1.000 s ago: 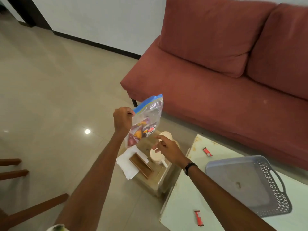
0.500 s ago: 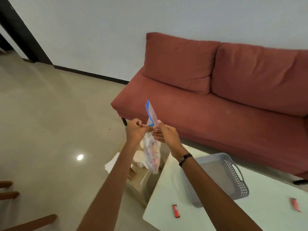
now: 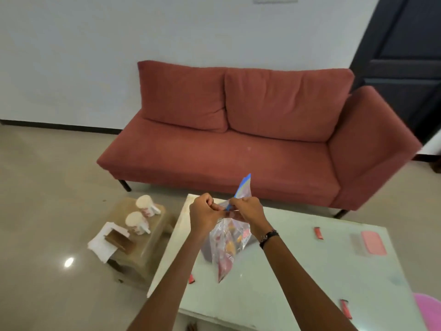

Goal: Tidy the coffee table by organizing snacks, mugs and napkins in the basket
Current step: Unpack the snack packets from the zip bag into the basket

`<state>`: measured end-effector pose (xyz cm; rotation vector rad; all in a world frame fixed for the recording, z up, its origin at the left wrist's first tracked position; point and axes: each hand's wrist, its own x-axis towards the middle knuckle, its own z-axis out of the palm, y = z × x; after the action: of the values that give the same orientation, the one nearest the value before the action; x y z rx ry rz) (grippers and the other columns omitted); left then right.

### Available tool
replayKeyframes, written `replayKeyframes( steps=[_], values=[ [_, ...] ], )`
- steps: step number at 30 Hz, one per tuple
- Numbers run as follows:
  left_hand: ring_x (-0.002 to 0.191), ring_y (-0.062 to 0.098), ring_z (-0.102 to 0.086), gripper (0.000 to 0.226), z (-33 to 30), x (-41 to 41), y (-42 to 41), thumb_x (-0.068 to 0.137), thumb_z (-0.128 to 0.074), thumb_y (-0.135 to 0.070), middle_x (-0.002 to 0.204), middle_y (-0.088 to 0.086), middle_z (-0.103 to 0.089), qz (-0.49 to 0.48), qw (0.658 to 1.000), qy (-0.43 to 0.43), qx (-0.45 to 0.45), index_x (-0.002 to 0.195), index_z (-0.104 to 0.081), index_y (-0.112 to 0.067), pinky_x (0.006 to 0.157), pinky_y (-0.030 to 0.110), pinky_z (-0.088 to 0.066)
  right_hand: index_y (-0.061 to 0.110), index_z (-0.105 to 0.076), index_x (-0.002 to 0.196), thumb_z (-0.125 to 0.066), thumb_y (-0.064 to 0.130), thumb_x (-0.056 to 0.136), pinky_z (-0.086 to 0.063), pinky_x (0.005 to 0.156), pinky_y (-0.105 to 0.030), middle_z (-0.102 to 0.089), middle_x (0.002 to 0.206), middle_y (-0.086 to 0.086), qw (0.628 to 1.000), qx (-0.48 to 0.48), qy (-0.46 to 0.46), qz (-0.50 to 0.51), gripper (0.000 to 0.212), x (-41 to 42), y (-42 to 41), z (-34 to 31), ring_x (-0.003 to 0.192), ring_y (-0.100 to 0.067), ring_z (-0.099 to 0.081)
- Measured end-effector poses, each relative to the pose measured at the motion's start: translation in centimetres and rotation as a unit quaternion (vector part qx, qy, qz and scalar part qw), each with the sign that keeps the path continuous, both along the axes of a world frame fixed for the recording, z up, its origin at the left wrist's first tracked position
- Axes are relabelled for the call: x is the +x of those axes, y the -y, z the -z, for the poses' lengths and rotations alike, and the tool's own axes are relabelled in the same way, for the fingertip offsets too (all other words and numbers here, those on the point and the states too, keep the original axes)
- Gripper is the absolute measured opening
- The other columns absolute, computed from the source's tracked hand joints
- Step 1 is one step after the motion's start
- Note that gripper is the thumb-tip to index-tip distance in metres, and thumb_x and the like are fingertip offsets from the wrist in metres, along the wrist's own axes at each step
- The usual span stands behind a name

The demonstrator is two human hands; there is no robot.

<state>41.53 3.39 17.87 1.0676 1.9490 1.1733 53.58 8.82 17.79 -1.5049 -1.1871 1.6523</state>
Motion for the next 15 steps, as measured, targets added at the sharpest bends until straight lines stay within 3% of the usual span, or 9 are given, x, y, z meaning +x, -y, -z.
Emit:
replayKeyframes(
  steps=[3, 5, 7, 10, 11, 13, 15],
  values=[
    [0.057, 0.016, -0.05, 0.071, -0.6, 4.2, 0.4, 0.041, -0.092, -0.015, 0.068, 0.022, -0.07, 0.034, 0.999, -0.015, 0.01, 0.056, -0.022, -0.02, 0.053, 0.033, -0.038, -0.002, -0.065, 0.085, -0.055, 0.01, 0.087, -0.059, 0.069, -0.03, -0.069, 0.092, -0.02, 0.999, 0.033, 0.011, 0.021, 0.016, 5.4, -0.2, 0.3, 0.076, -0.023, -0.067],
    [0.054, 0.009, -0.057, 0.07, -1.3, 6.1, 0.6, 0.044, -0.09, -0.006, 0.065, 0.022, -0.069, 0.066, 0.997, -0.017, 0.021, 0.057, -0.023, -0.019, 0.051, 0.028, -0.04, 0.003, -0.063, 0.1, -0.048, 0.001, 0.088, -0.056, 0.077, -0.031, -0.066, 0.108, -0.016, 0.991, 0.112, 0.078, 0.012, 0.019, 8.7, -0.9, 0.8, 0.095, -0.028, -0.065],
    [0.047, -0.003, -0.057, 0.068, -1.9, 7.3, 0.8, 0.047, -0.088, 0.001, 0.063, 0.02, -0.068, 0.093, 0.995, -0.02, 0.034, 0.059, -0.024, -0.018, 0.045, 0.02, -0.041, 0.003, -0.055, 0.121, -0.044, -0.011, 0.083, -0.043, 0.098, -0.037, -0.056, 0.128, -0.016, 0.957, 0.21, 0.197, -0.037, 0.042, 11.8, -1.8, 1.6, 0.118, -0.033, -0.052],
    [0.048, -0.008, -0.059, 0.066, -2.4, 8.0, 0.7, 0.046, -0.089, 0.002, 0.054, 0.005, -0.066, 0.109, 0.993, -0.031, 0.043, 0.059, -0.026, -0.016, 0.044, 0.016, -0.042, 0.013, -0.044, 0.136, -0.048, -0.012, 0.078, -0.029, 0.11, -0.04, -0.042, 0.144, -0.009, 0.876, 0.298, 0.357, -0.125, 0.063, 15.1, -2.6, 2.2, 0.136, -0.031, -0.032],
    [0.049, -0.007, -0.06, 0.066, -2.5, 8.0, 0.7, 0.046, -0.089, 0.001, 0.052, -0.001, -0.065, 0.108, 0.993, -0.034, 0.042, 0.059, -0.027, -0.016, 0.046, 0.018, -0.044, 0.017, -0.047, 0.135, -0.05, -0.008, 0.081, -0.026, 0.112, -0.04, -0.044, 0.143, -0.004, 0.845, 0.316, 0.403, -0.15, 0.06, 15.8, -2.7, 2.1, 0.137, -0.028, -0.032],
    [0.049, -0.005, -0.06, 0.066, -2.3, 7.8, 0.4, 0.045, -0.089, 0.001, 0.051, -0.003, -0.066, 0.1, 0.993, -0.045, 0.037, 0.058, -0.027, -0.016, 0.052, 0.027, -0.049, 0.021, -0.06, 0.121, -0.052, 0.005, 0.087, -0.03, 0.107, -0.036, -0.061, 0.126, -0.001, 0.806, 0.324, 0.454, -0.196, 0.038, 17.0, -3.0, 1.7, 0.124, -0.026, -0.049],
    [0.049, -0.003, -0.061, 0.065, -2.1, 7.4, 0.0, 0.046, -0.088, 0.002, 0.052, -0.003, -0.066, 0.086, 0.994, -0.056, 0.035, 0.058, -0.028, -0.017, 0.055, 0.032, -0.051, 0.021, -0.07, 0.104, -0.055, 0.016, 0.087, -0.045, 0.089, -0.035, -0.07, 0.107, -0.005, 0.829, 0.276, 0.438, -0.212, 0.023, 17.9, -3.0, 0.7, 0.102, -0.028, -0.062]
  ],
)
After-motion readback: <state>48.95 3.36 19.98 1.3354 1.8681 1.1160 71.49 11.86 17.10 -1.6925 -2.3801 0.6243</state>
